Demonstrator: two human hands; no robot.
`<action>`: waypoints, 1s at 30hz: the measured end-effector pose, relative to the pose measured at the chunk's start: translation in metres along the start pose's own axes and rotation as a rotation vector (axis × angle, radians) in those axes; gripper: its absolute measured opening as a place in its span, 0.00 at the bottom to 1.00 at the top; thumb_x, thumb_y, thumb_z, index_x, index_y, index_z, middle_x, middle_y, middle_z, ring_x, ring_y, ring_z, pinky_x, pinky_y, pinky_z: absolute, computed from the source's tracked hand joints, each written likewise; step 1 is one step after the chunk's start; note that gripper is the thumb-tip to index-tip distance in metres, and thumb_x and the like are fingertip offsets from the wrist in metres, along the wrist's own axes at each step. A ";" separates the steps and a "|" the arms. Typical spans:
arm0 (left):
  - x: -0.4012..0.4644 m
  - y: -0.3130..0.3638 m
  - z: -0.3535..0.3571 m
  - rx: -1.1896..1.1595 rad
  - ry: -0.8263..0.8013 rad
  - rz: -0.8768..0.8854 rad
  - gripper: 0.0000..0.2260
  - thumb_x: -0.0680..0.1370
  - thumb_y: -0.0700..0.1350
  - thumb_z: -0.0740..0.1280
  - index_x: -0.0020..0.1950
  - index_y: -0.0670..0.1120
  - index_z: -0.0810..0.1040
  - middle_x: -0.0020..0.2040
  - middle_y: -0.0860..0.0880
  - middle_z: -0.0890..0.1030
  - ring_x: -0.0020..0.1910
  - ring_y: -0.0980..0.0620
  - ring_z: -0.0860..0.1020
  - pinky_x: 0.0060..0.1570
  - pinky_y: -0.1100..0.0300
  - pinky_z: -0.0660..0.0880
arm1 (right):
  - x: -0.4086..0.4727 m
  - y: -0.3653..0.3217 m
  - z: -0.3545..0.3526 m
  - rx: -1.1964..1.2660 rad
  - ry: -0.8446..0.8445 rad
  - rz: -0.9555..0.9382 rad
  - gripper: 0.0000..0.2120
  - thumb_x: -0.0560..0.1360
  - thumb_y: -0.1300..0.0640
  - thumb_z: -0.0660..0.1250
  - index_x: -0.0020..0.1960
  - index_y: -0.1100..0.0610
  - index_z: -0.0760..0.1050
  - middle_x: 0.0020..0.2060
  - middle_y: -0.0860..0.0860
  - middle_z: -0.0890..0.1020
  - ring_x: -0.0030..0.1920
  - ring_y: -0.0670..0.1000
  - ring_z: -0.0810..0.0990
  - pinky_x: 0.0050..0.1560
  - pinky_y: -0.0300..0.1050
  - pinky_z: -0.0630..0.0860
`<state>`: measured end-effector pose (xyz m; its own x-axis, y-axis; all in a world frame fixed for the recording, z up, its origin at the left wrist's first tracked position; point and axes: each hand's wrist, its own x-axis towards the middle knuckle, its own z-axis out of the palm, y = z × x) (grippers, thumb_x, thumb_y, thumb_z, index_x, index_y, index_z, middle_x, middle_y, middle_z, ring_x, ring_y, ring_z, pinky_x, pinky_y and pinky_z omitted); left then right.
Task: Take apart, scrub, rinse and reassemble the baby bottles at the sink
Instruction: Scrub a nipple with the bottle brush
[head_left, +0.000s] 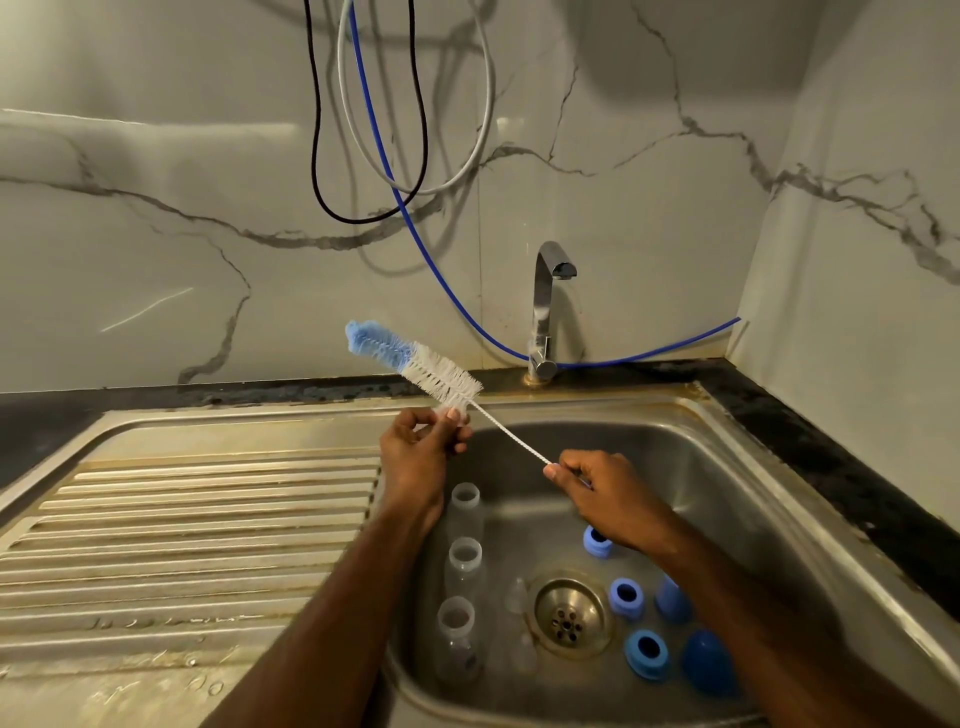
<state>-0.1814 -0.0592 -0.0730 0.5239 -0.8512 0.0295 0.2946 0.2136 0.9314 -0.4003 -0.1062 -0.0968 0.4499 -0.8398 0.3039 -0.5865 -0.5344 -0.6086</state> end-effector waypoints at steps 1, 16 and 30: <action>0.001 0.000 -0.001 0.011 0.018 0.005 0.10 0.80 0.40 0.69 0.57 0.36 0.76 0.45 0.40 0.86 0.40 0.50 0.83 0.41 0.58 0.81 | 0.000 0.002 -0.001 -0.007 0.009 -0.007 0.17 0.81 0.46 0.63 0.37 0.54 0.73 0.27 0.48 0.73 0.29 0.44 0.70 0.35 0.45 0.70; 0.012 0.006 -0.023 -0.198 0.065 -0.050 0.06 0.81 0.40 0.68 0.56 0.41 0.80 0.48 0.41 0.84 0.42 0.50 0.82 0.45 0.56 0.81 | -0.001 0.016 -0.024 -0.030 -0.050 -0.027 0.16 0.80 0.45 0.64 0.36 0.49 0.74 0.30 0.51 0.75 0.31 0.46 0.73 0.39 0.52 0.76; 0.004 -0.008 -0.017 0.463 -0.213 0.093 0.05 0.79 0.41 0.71 0.52 0.40 0.81 0.42 0.42 0.85 0.40 0.46 0.84 0.41 0.53 0.84 | 0.002 0.015 -0.027 -0.050 -0.011 -0.090 0.15 0.80 0.43 0.63 0.39 0.48 0.75 0.30 0.48 0.77 0.33 0.46 0.76 0.39 0.51 0.77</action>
<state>-0.1678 -0.0563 -0.0865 0.3427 -0.9277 0.1482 -0.1557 0.0994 0.9828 -0.4264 -0.1188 -0.0853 0.5091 -0.7875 0.3474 -0.5764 -0.6117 -0.5418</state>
